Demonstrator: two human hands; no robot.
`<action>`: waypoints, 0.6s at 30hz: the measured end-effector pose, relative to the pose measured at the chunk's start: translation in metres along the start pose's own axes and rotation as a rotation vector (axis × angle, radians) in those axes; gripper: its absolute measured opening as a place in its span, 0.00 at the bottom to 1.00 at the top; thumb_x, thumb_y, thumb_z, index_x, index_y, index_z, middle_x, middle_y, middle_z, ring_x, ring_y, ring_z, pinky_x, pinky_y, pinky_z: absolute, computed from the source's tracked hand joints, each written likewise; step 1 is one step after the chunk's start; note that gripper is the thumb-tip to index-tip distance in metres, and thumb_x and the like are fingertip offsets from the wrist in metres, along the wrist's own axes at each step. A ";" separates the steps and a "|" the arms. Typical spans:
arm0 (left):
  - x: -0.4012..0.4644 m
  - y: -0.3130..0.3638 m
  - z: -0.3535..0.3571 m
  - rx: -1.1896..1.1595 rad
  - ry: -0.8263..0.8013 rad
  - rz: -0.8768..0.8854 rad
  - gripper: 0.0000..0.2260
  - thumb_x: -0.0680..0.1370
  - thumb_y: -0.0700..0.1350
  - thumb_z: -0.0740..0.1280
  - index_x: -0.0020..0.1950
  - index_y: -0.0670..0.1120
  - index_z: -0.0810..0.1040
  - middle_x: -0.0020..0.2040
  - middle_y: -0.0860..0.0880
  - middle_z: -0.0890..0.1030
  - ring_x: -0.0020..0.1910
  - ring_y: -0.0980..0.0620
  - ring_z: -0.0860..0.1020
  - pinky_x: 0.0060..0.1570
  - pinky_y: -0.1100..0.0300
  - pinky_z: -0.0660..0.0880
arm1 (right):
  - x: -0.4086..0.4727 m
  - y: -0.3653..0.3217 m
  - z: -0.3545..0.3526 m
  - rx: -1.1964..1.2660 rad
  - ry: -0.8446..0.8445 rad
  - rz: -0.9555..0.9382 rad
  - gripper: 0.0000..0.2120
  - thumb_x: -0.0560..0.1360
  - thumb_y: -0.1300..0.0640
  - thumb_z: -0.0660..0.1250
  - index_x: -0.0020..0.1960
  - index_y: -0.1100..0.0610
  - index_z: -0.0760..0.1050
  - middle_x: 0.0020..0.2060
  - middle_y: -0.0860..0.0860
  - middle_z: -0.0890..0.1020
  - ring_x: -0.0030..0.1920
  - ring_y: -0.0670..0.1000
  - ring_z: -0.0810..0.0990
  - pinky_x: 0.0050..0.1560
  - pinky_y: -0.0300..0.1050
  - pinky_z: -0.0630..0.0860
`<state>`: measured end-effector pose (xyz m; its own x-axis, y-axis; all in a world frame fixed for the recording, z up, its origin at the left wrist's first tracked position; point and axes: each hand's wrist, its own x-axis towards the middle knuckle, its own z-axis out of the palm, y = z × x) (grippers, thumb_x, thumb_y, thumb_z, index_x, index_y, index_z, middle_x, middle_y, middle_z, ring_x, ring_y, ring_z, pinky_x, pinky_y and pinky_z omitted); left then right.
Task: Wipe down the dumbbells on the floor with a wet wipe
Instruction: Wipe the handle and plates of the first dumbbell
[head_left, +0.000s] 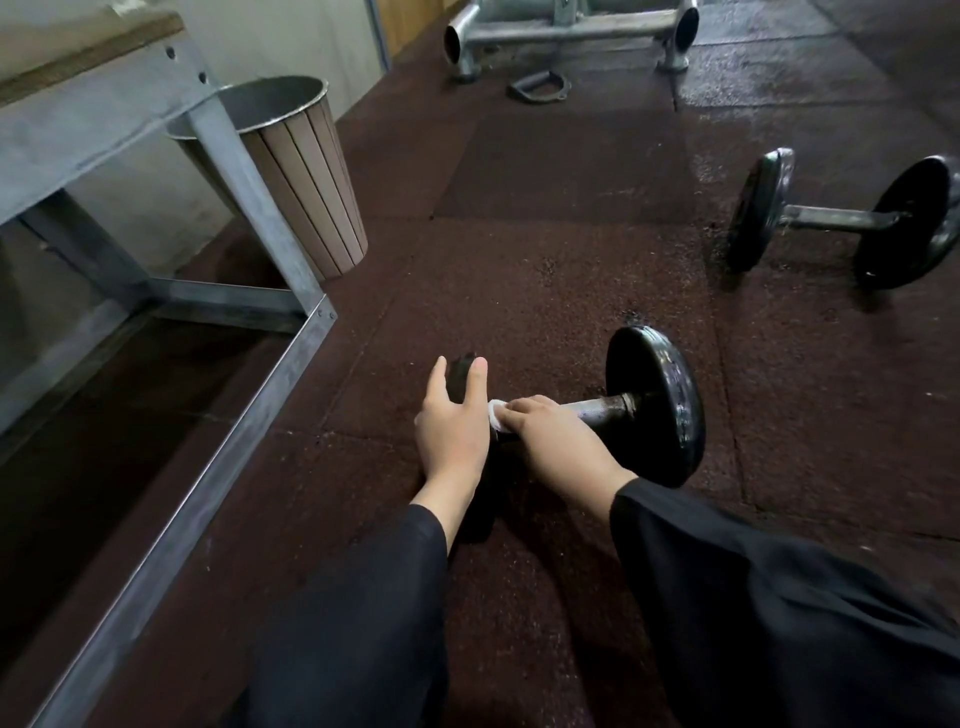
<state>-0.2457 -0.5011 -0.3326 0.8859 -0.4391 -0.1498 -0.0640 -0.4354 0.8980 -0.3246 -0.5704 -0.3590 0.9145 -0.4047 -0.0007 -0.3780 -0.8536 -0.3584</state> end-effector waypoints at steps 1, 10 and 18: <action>-0.001 0.000 0.000 -0.005 0.001 0.005 0.25 0.78 0.56 0.60 0.74 0.49 0.64 0.72 0.49 0.69 0.72 0.49 0.64 0.68 0.59 0.60 | -0.005 0.002 -0.002 0.041 0.013 -0.021 0.18 0.76 0.67 0.56 0.64 0.60 0.72 0.59 0.54 0.77 0.61 0.55 0.71 0.62 0.42 0.64; -0.002 -0.005 0.001 -0.061 0.047 0.006 0.20 0.82 0.51 0.51 0.73 0.48 0.65 0.73 0.51 0.68 0.73 0.53 0.64 0.63 0.68 0.56 | 0.002 -0.010 0.008 0.045 0.037 0.073 0.15 0.76 0.67 0.56 0.60 0.62 0.74 0.57 0.56 0.77 0.60 0.57 0.72 0.63 0.47 0.67; -0.010 -0.015 0.001 -0.103 0.077 0.052 0.19 0.83 0.47 0.49 0.73 0.48 0.66 0.72 0.51 0.68 0.72 0.54 0.65 0.54 0.75 0.56 | -0.008 -0.009 0.010 0.031 0.078 0.094 0.16 0.79 0.64 0.54 0.65 0.60 0.71 0.63 0.54 0.74 0.66 0.53 0.68 0.65 0.46 0.66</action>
<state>-0.2539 -0.4912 -0.3453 0.9156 -0.3953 -0.0735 -0.0664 -0.3291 0.9420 -0.3270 -0.5565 -0.3650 0.8608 -0.5076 0.0364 -0.4556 -0.8007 -0.3889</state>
